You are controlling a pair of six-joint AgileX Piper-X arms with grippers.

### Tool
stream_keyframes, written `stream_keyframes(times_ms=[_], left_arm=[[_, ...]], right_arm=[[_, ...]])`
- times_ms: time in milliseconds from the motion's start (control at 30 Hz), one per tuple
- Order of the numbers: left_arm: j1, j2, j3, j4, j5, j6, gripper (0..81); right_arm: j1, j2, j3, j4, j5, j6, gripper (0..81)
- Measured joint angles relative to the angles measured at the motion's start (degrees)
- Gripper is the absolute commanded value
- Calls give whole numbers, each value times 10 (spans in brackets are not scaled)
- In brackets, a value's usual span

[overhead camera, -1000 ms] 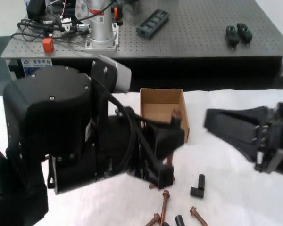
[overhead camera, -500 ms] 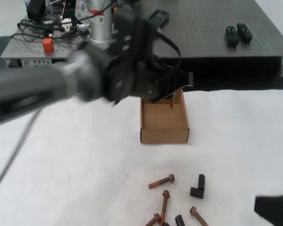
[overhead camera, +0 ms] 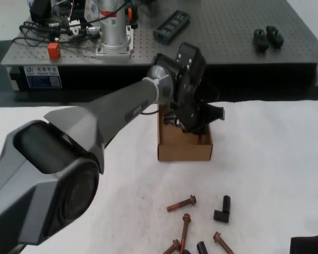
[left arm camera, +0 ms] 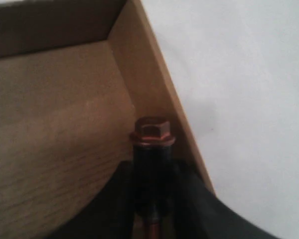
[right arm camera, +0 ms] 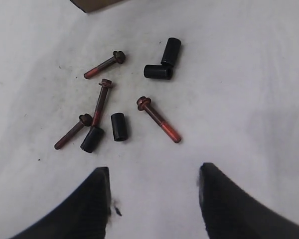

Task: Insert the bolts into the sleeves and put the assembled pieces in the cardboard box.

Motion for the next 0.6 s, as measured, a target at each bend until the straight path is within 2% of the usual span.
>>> stream_keyframes(times_ms=[133,333,467,533,600], left_arm=[[0,10,-4,13,0,-14,272],[0,5,-11,21,10,-25,273],[4,-27,-9,54,12,-25,273],[7,-61,-9,71,-2,-18,273],[8,-81,-9,81,-17,-5,273]], right_arm=[[0,3,0,0,2,0,406],[0,79,0,-46,6,-33,405],[0,193,0,-117,9,-50,367],[0,288,-6,-171,15,-51,361],[0,329,-13,-189,25,-53,361]])
